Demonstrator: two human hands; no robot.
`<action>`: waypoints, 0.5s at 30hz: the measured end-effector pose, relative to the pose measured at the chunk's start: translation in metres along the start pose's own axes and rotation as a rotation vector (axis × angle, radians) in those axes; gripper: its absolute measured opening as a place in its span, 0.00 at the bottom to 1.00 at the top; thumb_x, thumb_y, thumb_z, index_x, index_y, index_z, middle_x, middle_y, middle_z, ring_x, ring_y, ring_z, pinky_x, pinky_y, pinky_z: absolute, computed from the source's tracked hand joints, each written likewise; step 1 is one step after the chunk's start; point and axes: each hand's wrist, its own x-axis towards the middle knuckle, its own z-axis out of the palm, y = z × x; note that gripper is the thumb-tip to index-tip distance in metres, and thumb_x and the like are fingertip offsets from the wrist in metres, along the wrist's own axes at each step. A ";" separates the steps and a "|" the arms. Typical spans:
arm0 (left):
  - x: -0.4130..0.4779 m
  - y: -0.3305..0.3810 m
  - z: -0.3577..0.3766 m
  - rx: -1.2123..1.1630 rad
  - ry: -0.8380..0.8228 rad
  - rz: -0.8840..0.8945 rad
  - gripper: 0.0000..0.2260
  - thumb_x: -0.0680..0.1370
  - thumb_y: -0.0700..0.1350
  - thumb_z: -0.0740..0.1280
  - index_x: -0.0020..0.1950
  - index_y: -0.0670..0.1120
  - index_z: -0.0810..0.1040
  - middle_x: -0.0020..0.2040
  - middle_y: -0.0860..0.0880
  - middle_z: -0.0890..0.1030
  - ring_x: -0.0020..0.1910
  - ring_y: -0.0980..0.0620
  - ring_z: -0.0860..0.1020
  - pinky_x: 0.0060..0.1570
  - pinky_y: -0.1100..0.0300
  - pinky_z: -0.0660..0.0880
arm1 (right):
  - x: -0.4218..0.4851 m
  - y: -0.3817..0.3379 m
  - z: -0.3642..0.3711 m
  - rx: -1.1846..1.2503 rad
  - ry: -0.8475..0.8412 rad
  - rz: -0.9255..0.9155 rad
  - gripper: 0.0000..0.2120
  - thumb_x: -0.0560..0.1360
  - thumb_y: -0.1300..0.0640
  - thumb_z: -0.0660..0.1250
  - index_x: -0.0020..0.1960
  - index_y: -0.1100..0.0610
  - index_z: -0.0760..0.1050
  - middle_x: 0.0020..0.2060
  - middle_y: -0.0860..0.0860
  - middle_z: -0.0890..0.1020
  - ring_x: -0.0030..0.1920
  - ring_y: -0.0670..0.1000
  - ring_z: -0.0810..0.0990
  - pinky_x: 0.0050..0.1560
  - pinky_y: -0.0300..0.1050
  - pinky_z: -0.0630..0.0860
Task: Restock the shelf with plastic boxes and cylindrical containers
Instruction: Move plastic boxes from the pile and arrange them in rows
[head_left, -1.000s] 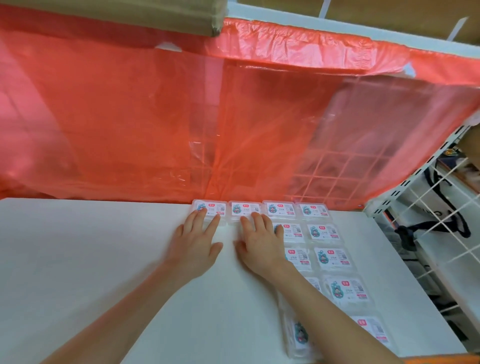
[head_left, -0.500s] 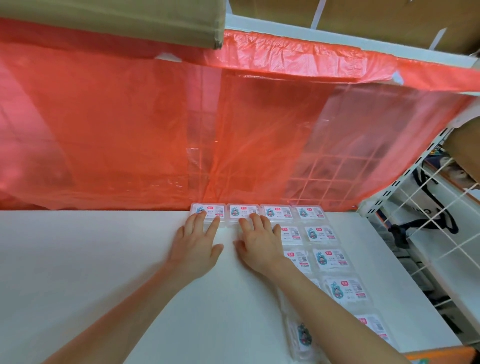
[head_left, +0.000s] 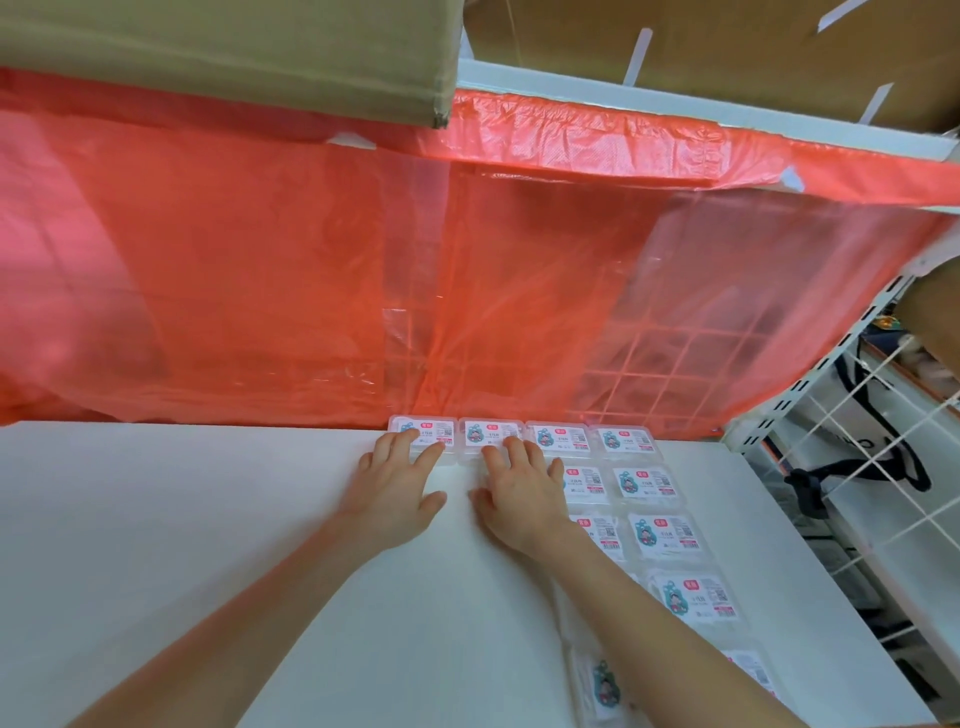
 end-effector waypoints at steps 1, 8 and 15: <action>-0.001 0.001 -0.002 -0.008 -0.013 -0.005 0.28 0.78 0.57 0.57 0.75 0.52 0.52 0.75 0.47 0.51 0.73 0.48 0.49 0.68 0.54 0.54 | 0.000 0.000 0.000 0.002 -0.003 -0.008 0.23 0.77 0.48 0.56 0.70 0.54 0.58 0.69 0.53 0.60 0.70 0.55 0.55 0.67 0.61 0.54; -0.026 0.002 -0.008 0.029 0.014 -0.118 0.29 0.78 0.56 0.58 0.75 0.51 0.51 0.74 0.48 0.53 0.72 0.49 0.54 0.66 0.55 0.58 | -0.005 -0.015 0.004 -0.012 -0.015 -0.141 0.25 0.77 0.47 0.56 0.71 0.53 0.56 0.70 0.54 0.59 0.71 0.56 0.54 0.67 0.61 0.54; -0.084 -0.025 -0.011 0.050 0.011 -0.365 0.25 0.79 0.57 0.55 0.74 0.53 0.55 0.73 0.50 0.57 0.71 0.50 0.56 0.65 0.55 0.60 | -0.007 -0.064 0.013 0.024 -0.044 -0.376 0.22 0.77 0.49 0.56 0.69 0.54 0.60 0.67 0.55 0.63 0.67 0.57 0.59 0.63 0.58 0.59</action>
